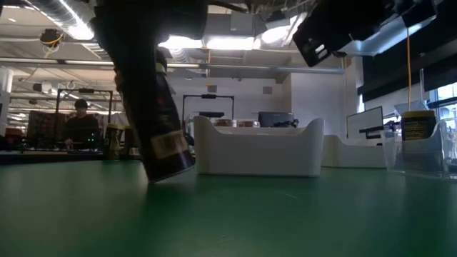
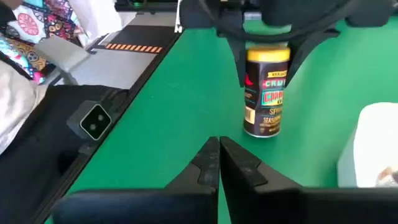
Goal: Sort spices by type
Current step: Put the yellow seasoning can into the bottom white bin
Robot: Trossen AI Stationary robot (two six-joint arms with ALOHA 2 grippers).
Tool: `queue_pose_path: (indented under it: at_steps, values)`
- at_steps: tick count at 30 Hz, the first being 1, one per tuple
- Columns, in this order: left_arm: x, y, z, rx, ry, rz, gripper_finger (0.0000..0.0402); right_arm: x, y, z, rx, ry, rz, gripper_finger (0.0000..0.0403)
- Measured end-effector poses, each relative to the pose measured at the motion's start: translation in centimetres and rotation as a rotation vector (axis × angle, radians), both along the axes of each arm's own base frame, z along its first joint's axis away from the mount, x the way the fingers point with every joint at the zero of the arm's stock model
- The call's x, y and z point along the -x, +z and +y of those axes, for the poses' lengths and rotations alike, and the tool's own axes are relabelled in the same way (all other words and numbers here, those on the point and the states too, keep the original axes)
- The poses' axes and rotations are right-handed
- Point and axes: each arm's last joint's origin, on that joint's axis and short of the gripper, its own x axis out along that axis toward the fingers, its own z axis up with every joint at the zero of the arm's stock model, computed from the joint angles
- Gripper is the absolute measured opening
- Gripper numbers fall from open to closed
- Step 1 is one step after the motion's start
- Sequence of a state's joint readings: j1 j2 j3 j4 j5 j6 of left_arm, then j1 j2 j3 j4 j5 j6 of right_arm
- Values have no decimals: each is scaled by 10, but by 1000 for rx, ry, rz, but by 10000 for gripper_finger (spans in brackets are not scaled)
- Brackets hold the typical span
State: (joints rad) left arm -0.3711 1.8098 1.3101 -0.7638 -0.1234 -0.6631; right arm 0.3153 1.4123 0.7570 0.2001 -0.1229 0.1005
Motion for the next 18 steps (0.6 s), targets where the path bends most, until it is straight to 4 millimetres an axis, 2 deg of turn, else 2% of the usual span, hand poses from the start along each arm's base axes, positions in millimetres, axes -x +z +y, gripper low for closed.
queue_pose_path:
  at_steps: [10,18]
  values:
    - [-10,2,7,21,45,-37,254,-11,-22,3,11,-3,49,14]
    - [-21,5,13,43,47,-123,285,-13,-27,3,27,-27,58,14]
